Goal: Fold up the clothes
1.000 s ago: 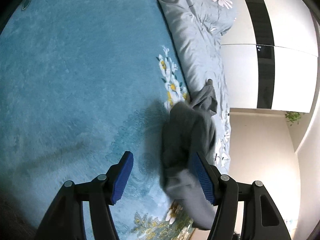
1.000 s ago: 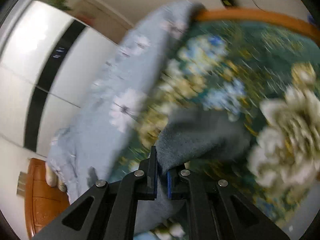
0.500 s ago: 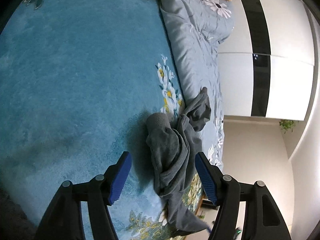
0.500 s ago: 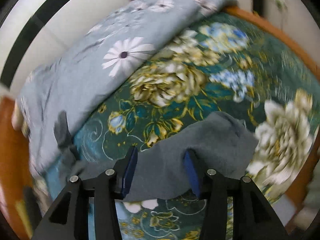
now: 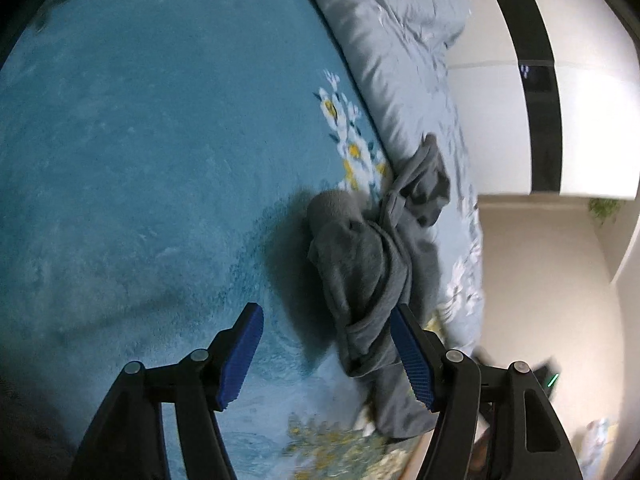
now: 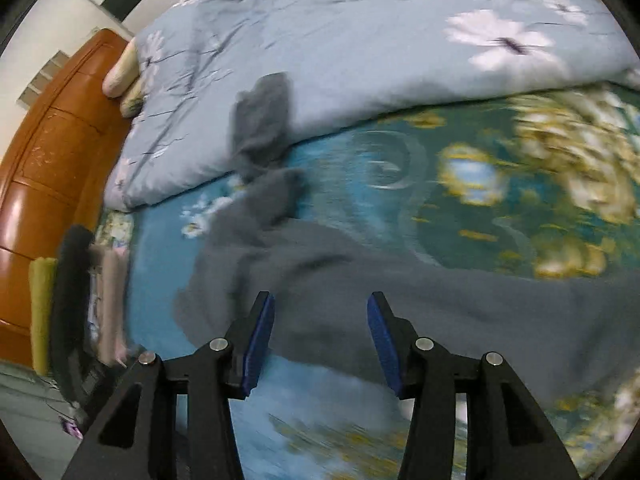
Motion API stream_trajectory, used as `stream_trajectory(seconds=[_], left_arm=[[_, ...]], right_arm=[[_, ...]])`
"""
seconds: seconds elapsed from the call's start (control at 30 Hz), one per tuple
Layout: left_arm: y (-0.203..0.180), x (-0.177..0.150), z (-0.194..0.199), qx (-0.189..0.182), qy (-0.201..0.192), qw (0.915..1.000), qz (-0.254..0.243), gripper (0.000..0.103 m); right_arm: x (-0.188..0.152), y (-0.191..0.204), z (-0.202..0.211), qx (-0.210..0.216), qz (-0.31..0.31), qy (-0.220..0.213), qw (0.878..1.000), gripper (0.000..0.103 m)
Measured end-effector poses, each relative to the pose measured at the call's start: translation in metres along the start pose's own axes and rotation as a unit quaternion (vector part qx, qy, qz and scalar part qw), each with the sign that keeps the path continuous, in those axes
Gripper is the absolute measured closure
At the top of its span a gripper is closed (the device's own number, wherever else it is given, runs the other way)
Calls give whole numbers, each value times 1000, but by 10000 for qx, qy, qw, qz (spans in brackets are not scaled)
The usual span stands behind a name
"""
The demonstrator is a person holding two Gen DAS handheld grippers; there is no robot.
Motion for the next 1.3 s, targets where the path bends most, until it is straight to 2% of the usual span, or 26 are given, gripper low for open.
stream_trajectory(seconds=[0.13,0.23,0.37,0.57,0.6,0.67,0.73,0.83,0.97,1.17,1.3], left_arm=[[-3,-1,-11,30,186,9998,-35,33],[-2,4,-22,-184,260,9992,227,33],[3,17,-40,-379,263,9967,667,33],[-5,36,-68,-684,409,9926,920,36],[-4,37,-72,-660,436,9922,968,40],[-2,39,-76,-603,419,9924,992,71],[3,40,-73,-548,298,9939,907,80],[14,39,-63,-419,109,9968,671,82],[31,32,-61,-561,123,9941,923,83],[32,38,-59,-804,78,9918,990,83],[34,38,-60,-906,90,9901,1069,83]], right_arm=[[23,72,-42,243,644,119,9976,53],[37,98,-62,328,666,201,9970,53],[53,101,-73,337,434,243,9982,52],[78,76,-77,-174,416,120,9989,51],[82,73,-78,-244,397,100,9989,51],[90,71,-80,-345,405,70,9986,51],[97,77,-86,-444,516,59,9977,51],[104,95,-103,-564,778,98,9953,51],[111,125,-142,-774,1159,308,9898,51],[127,129,-215,-1925,1458,451,9693,51],[134,123,-241,-2419,1382,451,9593,52]])
Point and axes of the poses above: each gripper's, at about its wrist camera, not at the fingertips, and z roughly against the way its jaws point, y to its left, x to its top, the point moved 8 cm from there along -z, roughly the way its jaws point, and after that the axes turned 10 degrees about -z, right-handed, at the moved point
